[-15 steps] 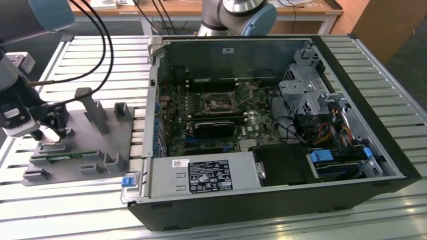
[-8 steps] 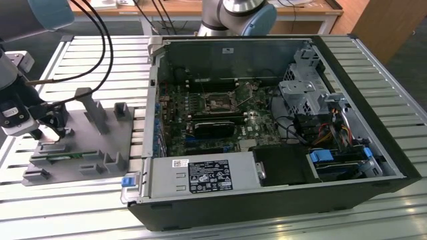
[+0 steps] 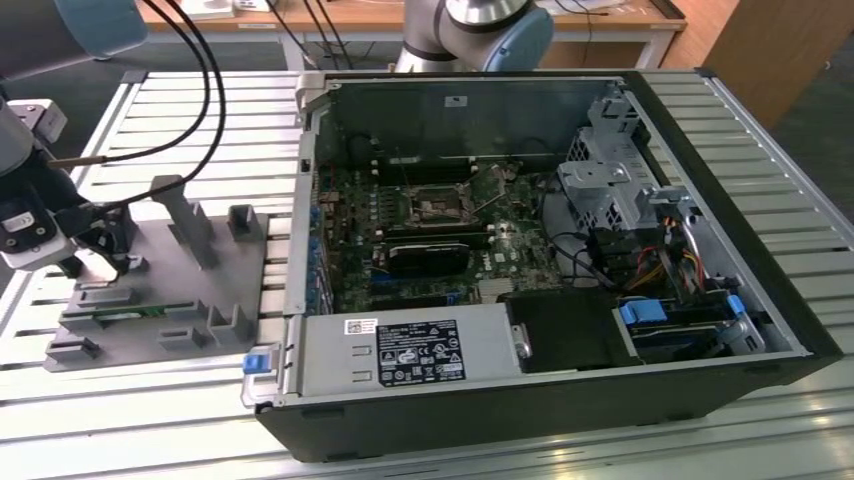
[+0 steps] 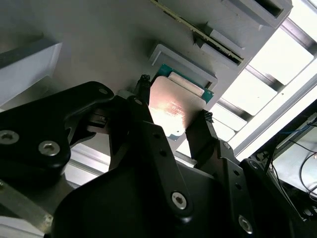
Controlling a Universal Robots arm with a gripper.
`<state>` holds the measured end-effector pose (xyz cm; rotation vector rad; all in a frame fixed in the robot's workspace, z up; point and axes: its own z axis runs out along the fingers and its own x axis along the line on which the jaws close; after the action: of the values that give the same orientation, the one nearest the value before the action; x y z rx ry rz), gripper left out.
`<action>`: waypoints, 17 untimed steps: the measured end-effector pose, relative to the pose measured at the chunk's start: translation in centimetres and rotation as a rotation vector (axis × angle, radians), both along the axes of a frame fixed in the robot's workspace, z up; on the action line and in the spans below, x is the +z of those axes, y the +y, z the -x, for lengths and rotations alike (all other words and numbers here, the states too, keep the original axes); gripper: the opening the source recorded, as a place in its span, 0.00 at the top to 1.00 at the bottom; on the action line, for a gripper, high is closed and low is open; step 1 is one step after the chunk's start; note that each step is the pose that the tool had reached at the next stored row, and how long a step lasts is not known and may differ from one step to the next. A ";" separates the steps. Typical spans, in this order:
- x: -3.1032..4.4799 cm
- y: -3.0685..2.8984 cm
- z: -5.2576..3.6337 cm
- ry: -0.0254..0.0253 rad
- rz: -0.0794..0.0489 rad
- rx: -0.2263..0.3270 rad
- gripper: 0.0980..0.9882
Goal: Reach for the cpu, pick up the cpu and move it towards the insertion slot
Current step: 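Pick up the cpu and move it towards the insertion slot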
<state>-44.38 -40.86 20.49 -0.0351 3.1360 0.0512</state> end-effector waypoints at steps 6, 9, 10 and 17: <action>0.25 0.00 0.00 -0.0001 0.000 0.000 0.50; 0.33 0.00 0.00 -0.0001 0.000 0.000 0.50; 0.36 0.00 0.00 -0.0002 0.000 0.000 0.50; 0.74 0.00 0.00 -0.0002 0.000 0.000 0.50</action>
<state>-44.38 -40.86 21.23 -0.0351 3.1358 0.0513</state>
